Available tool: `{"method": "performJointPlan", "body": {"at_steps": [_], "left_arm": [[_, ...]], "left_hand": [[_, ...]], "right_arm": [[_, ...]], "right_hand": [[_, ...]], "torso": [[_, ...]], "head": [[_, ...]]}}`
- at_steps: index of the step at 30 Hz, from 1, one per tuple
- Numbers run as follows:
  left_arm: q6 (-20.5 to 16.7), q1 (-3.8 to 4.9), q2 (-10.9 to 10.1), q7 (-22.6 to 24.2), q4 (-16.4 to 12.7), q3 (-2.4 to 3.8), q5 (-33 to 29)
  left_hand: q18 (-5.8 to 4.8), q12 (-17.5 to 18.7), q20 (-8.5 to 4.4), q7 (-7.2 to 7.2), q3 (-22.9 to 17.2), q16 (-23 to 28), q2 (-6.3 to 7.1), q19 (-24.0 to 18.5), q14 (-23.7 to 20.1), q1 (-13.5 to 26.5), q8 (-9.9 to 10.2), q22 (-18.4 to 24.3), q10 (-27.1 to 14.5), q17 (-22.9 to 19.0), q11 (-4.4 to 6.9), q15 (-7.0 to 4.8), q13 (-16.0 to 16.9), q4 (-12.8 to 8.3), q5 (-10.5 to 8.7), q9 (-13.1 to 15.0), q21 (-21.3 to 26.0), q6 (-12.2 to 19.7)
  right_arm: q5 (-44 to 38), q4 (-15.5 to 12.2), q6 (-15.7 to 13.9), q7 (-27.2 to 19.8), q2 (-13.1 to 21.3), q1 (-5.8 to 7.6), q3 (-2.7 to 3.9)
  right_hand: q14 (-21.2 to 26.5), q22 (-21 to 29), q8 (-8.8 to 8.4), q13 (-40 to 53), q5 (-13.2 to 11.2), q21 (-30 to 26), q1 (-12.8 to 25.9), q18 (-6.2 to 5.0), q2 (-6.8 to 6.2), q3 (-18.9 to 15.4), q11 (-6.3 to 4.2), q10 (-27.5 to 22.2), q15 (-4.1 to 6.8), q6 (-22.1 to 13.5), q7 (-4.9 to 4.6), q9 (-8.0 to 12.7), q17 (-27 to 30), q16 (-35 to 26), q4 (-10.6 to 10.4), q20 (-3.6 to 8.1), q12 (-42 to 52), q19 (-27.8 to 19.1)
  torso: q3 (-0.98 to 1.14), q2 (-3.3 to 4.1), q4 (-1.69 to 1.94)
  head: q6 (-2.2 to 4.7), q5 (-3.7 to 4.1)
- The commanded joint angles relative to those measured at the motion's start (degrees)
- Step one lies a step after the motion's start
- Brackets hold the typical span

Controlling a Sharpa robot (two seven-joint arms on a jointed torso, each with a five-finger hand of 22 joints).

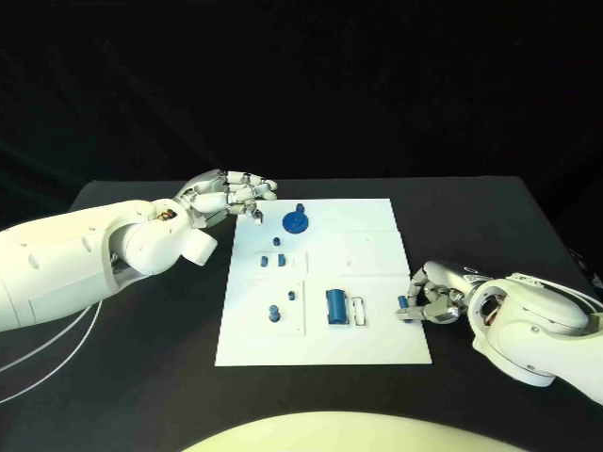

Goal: Assemble the parts on the task board

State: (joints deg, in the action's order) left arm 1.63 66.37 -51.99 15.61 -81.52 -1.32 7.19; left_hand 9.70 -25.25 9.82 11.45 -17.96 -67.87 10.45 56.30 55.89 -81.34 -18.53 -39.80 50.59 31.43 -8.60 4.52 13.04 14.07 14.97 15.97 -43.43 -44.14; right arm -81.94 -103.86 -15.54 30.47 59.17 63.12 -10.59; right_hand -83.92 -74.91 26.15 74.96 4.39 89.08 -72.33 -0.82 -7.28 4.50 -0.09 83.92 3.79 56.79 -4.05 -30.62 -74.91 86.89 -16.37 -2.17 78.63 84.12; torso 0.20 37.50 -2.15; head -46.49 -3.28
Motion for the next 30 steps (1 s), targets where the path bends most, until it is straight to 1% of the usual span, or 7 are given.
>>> {"method": "performJointPlan", "body": {"at_steps": [1,6,15,17,20,25,30], "left_arm": [[0.95,0.02,0.02,0.35,-0.14,0.04,-0.33],[0.96,0.02,0.00,0.34,-0.19,0.04,-0.32],[1.00,0.02,-0.07,0.29,-0.24,0.04,-0.30],[1.04,0.02,-0.06,0.26,-0.24,0.04,-0.29],[1.10,0.02,-0.04,0.22,-0.24,0.04,-0.28],[1.11,0.02,-0.05,0.15,-0.21,0.04,-0.26],[1.16,0.02,0.00,0.14,-0.20,0.04,-0.25]], "left_hand": [[0.80,-0.16,0.06,0.96,0.14,-0.25,-0.17,0.07,-0.45,-0.44,-0.14,0.06,-0.37,-0.06,-0.02,0.05,0.01,0.35,-0.08,-0.06,0.37,-0.30],[0.80,-0.16,0.06,0.96,0.14,-0.25,-0.17,0.07,-0.45,-0.44,-0.14,0.06,-0.37,-0.06,-0.02,0.05,0.01,0.35,-0.08,-0.06,0.37,-0.30],[0.80,-0.23,0.06,0.95,0.22,-0.29,-0.20,0.08,-0.47,-0.51,-0.21,0.06,-0.37,-0.11,-0.01,0.05,0.00,0.46,-0.07,-0.09,0.39,-0.31],[0.80,-0.23,0.06,0.95,0.22,-0.29,-0.20,0.08,-0.47,-0.51,-0.21,0.06,-0.37,-0.11,-0.01,0.05,0.00,0.46,-0.07,-0.09,0.39,-0.31],[0.80,-0.23,0.06,0.95,0.22,-0.29,-0.20,0.08,-0.47,-0.51,-0.21,0.06,-0.37,-0.11,-0.01,0.05,0.00,0.46,-0.07,-0.09,0.39,-0.31],[0.80,-0.23,0.06,0.95,0.22,-0.29,-0.20,0.08,-0.47,-0.51,-0.21,0.06,-0.37,-0.11,-0.01,0.05,0.00,0.46,-0.07,-0.09,0.39,-0.31],[0.80,-0.23,0.06,0.95,0.22,-0.29,-0.20,0.08,-0.47,-0.51,-0.21,0.06,-0.37,-0.11,-0.01,0.05,0.00,0.46,-0.07,-0.09,0.39,-0.31]], "right_arm": [[-0.57,0.34,1.25,0.34,-0.45,-0.38,-0.16],[-1.87,1.41,3.63,0.69,-1.08,-0.60,-0.25],[-4.65,2.61,5.91,1.14,-2.32,-1.08,-0.43],[-4.35,2.54,5.22,1.18,-2.42,-1.13,-0.44],[-1.96,2.15,3.52,1.18,-2.32,-1.16,-0.45],[4.75,0.31,-1.38,1.05,-1.54,-0.55,-0.40],[9.06,-1.71,-3.80,0.95,-1.04,0.94,-0.32]], "right_hand": [[-4.82,-14.89,0.14,8.19,-0.18,0.29,-2.40,0.67,0.69,1.66,-0.44,0.56,0.38,0.11,0.36,0.07,-8.74,-0.19,0.53,0.06,0.11,5.66],[-4.79,-14.86,-0.16,8.11,1.23,0.18,-6.67,0.65,0.26,5.64,-0.67,0.39,0.61,-0.04,0.57,0.34,-8.63,-0.28,2.07,0.31,-0.16,5.63],[-4.81,-14.91,-0.91,8.04,4.29,0.32,-9.37,0.68,-3.20,14.70,-0.59,0.16,0.53,0.91,0.41,1.23,-8.81,-0.25,4.23,0.30,-0.54,5.68],[-4.81,-14.93,-0.97,8.09,6.03,0.38,-9.31,0.70,-3.62,16.86,-0.61,0.18,0.56,1.12,0.42,1.32,-8.83,-0.25,4.77,0.32,-0.51,5.70],[-4.82,-14.93,-0.67,8.15,10.61,0.38,-7.46,0.70,-4.61,21.05,-0.75,0.26,0.63,1.36,0.57,1.11,-8.86,-0.24,5.63,0.40,-0.49,5.71],[-4.90,-15.02,0.86,8.40,16.74,0.67,-3.54,0.76,-5.41,25.77,-0.96,0.65,0.81,0.69,0.75,-0.38,-9.18,-0.08,7.90,0.59,-0.12,5.80],[-4.89,-15.07,1.35,8.41,18.06,0.83,-2.66,0.80,-5.14,26.77,-0.97,0.73,0.88,0.38,0.85,-0.90,-9.12,-0.12,8.62,0.62,-0.11,5.86]], "torso": [[0.00,0.01,0.01],[-0.04,-0.06,-0.03],[-0.01,-0.04,-0.02],[-0.02,-0.04,0.00],[-0.04,-0.04,0.01],[-0.02,-0.04,-0.02],[-0.04,-0.04,-0.02]], "head": [[-0.09,-0.01],[-0.14,-0.14],[-0.25,-0.22],[-0.22,-0.17],[-0.20,-0.13],[-0.20,-0.13],[-0.17,-0.01]]}}
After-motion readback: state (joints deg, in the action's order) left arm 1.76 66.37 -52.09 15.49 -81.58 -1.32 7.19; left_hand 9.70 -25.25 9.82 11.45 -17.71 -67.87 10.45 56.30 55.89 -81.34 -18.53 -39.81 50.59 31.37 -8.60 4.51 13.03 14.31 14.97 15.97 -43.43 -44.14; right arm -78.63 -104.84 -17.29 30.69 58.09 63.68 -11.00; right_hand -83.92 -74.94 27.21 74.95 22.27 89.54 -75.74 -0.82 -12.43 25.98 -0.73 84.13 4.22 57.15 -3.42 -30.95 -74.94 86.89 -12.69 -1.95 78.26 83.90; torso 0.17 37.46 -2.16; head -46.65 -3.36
